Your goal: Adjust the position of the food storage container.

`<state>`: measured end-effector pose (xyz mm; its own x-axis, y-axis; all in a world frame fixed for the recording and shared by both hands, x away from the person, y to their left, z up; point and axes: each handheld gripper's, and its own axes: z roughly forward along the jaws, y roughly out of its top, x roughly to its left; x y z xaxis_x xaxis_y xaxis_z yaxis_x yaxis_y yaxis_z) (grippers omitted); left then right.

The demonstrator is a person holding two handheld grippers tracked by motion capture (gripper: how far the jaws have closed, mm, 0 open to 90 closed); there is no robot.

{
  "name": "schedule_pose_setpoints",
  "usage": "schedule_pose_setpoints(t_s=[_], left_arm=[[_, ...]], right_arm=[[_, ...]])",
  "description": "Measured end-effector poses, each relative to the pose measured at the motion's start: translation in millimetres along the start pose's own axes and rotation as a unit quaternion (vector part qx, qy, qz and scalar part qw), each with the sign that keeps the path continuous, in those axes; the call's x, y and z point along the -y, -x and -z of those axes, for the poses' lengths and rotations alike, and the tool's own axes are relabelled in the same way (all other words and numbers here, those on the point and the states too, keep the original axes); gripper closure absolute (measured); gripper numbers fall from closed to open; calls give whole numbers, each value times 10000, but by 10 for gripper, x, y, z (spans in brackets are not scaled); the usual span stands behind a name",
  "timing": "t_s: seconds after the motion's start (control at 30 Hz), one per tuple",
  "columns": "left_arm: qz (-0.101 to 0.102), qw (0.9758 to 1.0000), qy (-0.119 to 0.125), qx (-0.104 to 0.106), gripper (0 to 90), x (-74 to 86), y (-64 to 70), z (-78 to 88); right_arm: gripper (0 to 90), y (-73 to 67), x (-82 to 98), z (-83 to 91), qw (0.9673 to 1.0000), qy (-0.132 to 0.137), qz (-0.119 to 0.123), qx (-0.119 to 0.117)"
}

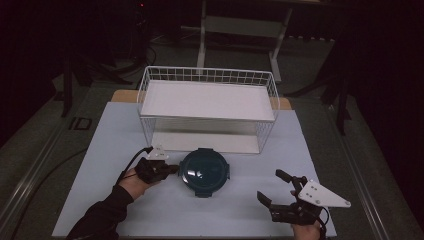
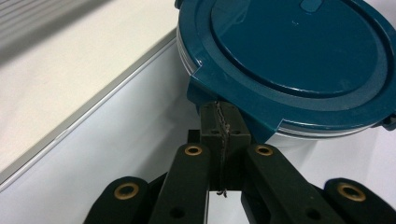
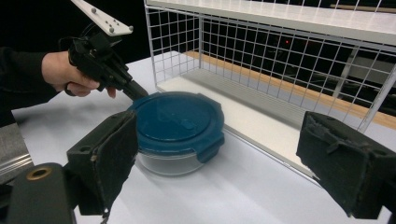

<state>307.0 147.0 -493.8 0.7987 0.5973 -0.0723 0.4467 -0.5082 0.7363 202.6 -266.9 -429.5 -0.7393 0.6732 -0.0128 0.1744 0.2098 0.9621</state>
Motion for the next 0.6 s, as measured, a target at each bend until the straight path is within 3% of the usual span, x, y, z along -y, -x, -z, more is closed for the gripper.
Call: schedule_pose_setpoints(t_s=[0.6], left_arm=[[-98,9998,-13,161,899,-135,97,-154]], right_arm=[[123,-8,9,-29,10000,-33,-3,-24]])
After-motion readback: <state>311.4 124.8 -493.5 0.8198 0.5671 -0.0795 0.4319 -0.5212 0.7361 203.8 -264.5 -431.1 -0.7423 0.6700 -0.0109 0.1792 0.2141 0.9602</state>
